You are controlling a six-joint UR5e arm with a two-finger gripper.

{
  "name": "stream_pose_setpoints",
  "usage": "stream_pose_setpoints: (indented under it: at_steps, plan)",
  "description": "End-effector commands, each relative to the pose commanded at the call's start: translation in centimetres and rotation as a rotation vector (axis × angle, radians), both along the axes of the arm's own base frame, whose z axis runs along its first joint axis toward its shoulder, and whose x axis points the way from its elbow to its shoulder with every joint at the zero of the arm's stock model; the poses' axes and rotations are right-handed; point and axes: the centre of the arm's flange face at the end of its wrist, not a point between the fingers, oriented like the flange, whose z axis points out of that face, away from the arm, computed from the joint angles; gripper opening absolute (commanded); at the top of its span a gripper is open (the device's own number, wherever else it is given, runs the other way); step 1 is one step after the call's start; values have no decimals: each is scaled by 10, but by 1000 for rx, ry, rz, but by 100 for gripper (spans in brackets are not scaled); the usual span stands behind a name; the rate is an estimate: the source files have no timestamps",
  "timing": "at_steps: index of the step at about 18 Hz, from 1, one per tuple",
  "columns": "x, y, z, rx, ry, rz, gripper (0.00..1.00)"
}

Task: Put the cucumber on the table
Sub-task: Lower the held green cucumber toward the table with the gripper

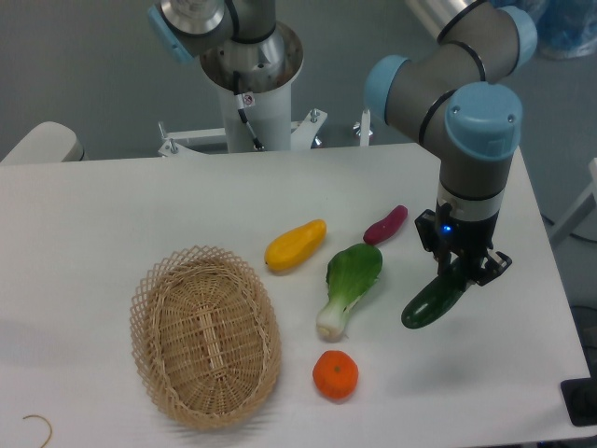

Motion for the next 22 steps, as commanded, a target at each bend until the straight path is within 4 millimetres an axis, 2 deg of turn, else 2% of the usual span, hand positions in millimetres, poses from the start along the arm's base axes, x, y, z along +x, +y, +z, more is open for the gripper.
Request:
stream_pose_setpoints:
  at_steps: [5,12,18,22]
  plan:
    - [-6,4,-1,3,3,0,11]
    - [-20,9,-28,-14,-12,6,11]
    - [-36,18,-76,12,39,7,11]
    - [-39,25,-109,16,75,6,11]
